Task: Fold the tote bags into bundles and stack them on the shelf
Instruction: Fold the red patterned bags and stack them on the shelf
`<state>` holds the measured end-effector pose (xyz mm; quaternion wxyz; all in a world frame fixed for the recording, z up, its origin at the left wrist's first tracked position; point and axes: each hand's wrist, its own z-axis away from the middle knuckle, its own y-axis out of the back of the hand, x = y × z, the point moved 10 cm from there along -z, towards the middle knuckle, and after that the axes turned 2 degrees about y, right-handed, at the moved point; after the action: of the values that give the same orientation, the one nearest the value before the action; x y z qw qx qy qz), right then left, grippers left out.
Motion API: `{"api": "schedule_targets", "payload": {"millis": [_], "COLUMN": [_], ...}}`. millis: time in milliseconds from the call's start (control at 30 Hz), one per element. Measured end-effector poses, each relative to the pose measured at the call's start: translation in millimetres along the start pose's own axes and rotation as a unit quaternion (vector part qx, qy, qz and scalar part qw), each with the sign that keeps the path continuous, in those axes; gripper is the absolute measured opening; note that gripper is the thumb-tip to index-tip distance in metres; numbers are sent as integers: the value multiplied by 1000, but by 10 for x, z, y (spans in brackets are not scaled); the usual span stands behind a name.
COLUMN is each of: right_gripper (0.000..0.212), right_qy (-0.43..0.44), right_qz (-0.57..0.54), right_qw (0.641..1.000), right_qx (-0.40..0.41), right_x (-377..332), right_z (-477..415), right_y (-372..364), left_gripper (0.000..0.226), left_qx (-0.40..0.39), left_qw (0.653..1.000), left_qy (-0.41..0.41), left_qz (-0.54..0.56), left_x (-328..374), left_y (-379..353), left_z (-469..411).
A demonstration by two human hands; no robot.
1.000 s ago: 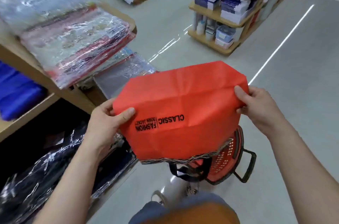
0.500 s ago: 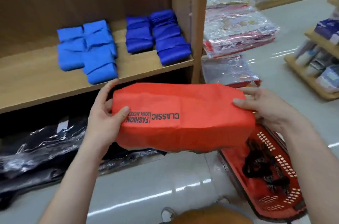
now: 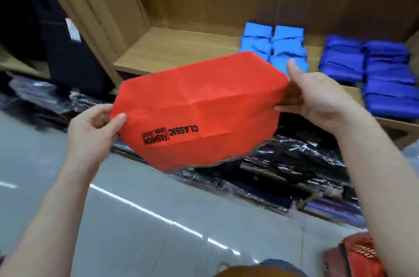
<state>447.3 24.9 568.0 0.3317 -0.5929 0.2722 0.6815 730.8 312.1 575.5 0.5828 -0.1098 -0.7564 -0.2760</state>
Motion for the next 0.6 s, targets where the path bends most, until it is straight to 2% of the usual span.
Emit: {"api": "schedule_targets", "payload": {"millis": [100,167,233,267,300,367,400,500,600], "right_gripper": [57,52,29,16,12,12,12,21,54], "right_qy": [55,115,178,201,218,240,231,111,-25], "right_qz": [32,94,126,122,106,82,83,161,225], "right_qw": [998,987,972,967,964,959,960,964,943], "right_qx": [-12,-57,-88,-97,-108,-127,-133,-181,-242], "right_x": [-257,-486,-731,-843,-936,-974,-875,-94,665], "right_z": [-307,-432,-538,-590,-643,-798,-903,-1271,-1437], "right_y": [-586,-992,-1285,-1378,-1447,-1551,-1591,-1753,-1971], "left_gripper": [34,34,39,42,39,13,8,31,54], "left_qx": [35,34,47,65,83,115,111,84,35], "left_qw": [996,980,964,965,970,984,989,995,994], "left_qy": [31,63,82,78,63,33,22,-22,-104], "left_qz": [79,186,247,243,219,135,97,39,-10], "left_x": [-124,-249,-303,-296,-262,-118,-37,253,727], "left_y": [409,548,626,675,724,762,721,524,267], "left_z": [-69,-121,-181,-227,-271,-353,-409,-642,-810]}}
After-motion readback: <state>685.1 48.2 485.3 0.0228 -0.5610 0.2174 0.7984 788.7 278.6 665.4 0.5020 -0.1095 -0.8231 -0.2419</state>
